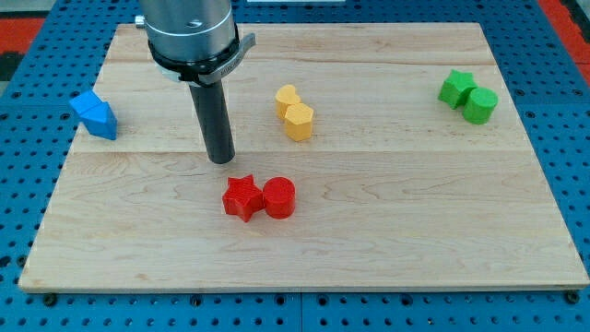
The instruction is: Move your arm to the center
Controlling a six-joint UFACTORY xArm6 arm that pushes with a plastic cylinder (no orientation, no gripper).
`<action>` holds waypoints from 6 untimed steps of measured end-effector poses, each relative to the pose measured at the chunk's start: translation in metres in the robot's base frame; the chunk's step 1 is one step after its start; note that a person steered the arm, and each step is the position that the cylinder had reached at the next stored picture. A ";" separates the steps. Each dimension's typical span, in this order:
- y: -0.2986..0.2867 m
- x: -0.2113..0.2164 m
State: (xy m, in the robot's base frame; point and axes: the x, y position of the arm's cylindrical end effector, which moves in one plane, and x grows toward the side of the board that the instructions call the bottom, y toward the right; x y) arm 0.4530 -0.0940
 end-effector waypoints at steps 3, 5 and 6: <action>0.033 -0.005; 0.033 -0.016; 0.034 -0.012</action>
